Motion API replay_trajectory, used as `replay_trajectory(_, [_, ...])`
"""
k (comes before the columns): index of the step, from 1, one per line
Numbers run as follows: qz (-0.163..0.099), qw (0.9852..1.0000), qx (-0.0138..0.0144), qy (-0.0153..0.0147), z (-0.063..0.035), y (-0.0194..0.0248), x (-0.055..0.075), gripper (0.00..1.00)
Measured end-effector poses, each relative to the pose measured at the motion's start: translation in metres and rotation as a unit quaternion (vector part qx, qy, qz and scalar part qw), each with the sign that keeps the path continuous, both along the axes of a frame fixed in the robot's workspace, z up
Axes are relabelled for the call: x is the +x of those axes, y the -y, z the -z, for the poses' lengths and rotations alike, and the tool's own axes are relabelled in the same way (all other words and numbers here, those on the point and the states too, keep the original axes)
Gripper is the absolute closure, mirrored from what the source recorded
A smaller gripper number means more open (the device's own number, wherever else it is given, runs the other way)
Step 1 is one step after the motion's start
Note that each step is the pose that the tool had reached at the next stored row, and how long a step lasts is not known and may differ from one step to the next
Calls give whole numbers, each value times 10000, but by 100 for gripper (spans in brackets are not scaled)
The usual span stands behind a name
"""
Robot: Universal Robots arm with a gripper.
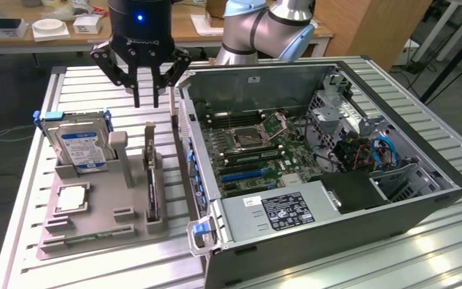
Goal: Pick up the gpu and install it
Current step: 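Pick up the gpu and move the gpu toward the slot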
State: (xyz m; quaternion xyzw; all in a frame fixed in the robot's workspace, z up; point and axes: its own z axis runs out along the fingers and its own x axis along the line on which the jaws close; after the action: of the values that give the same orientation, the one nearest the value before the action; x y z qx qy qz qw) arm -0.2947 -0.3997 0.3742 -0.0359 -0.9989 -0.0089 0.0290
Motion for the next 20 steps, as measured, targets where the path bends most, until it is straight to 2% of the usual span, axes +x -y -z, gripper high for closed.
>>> replay_trajectory(3, [0, 10000, -1, 0, 1, 21, -1, 64])
replay_trajectory(8, [-7, 10000, 0, 0, 25, 137, -6, 64])
replay_trajectory(11, [-10, 10000, 1, 1, 63, 181, -22, 64])
replay_trajectory(20, [-48, 10000, 0, 21, 193, 209, -103, 64])
